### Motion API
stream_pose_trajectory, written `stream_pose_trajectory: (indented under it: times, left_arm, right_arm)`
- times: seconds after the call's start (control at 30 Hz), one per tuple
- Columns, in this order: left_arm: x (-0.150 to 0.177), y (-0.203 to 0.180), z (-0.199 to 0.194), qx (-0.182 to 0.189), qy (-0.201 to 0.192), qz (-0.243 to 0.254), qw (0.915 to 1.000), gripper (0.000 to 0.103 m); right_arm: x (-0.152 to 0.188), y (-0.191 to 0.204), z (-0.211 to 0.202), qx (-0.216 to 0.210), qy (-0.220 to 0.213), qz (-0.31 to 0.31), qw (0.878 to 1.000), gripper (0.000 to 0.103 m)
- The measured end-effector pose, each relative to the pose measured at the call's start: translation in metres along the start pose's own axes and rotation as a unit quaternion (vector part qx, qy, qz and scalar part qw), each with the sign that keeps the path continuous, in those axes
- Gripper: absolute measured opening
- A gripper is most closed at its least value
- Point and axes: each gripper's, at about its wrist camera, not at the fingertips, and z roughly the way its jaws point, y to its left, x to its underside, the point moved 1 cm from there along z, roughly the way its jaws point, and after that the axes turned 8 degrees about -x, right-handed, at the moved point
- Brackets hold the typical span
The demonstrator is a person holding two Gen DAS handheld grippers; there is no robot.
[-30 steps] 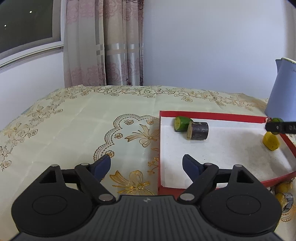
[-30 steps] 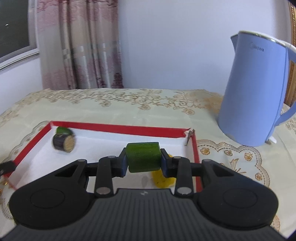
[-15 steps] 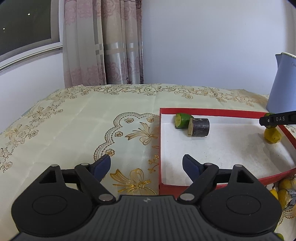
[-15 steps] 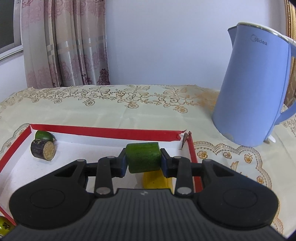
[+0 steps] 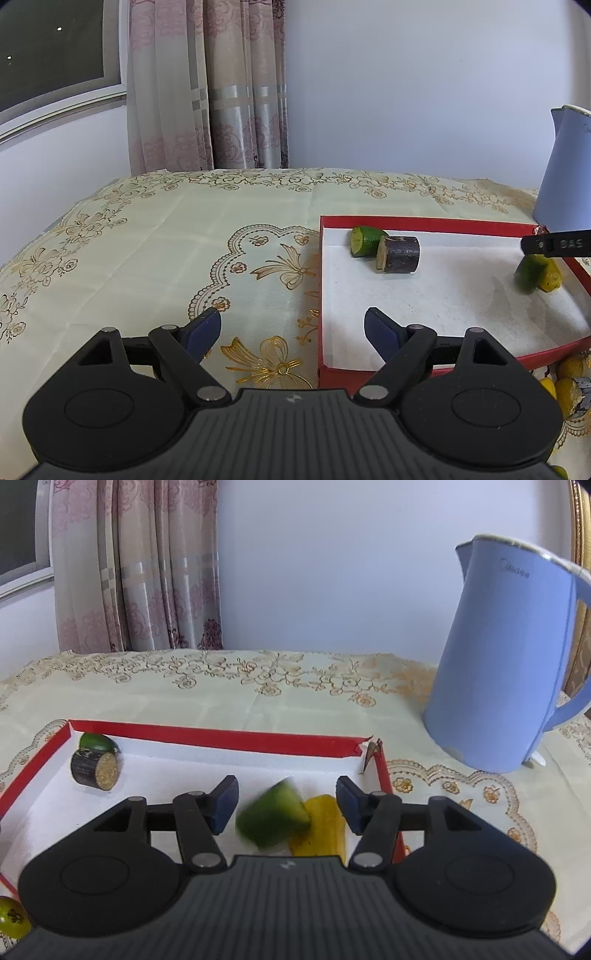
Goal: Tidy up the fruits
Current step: 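Lower the cucumber segment into the red tray and open the right gripper, then move both open grippers back toward the fruit beside the tray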
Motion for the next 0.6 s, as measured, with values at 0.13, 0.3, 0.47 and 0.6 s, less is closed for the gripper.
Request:
stream_pose_trajectory:
  times: [0.13, 0.3, 0.47, 0.6]
  left_arm:
    - [0.001, 0.001, 0.001, -0.005, 0.001, -0.004, 1.0000, 0.085]
    - [-0.003, 0.005, 0.000, 0.002, -0.001, -0.016, 0.9999, 0.085]
    - [-0.002, 0.010, -0.011, 0.014, 0.009, -0.019, 0.9997, 0.086]
    - [0.006, 0.018, -0.034, 0.042, 0.000, -0.014, 0.9990, 0.086]
  right_arm:
    - [0.002, 0.003, -0.022, -0.005, -0.016, -0.009, 1.000, 0.063]
    - [0.012, 0.006, -0.056, -0.015, -0.034, -0.011, 0.999, 0.068]
    - [0.036, 0.008, -0.107, -0.015, -0.068, -0.009, 0.998, 0.084]
    - [0.059, 0.010, -0.148, -0.029, -0.104, 0.004, 0.994, 0.090]
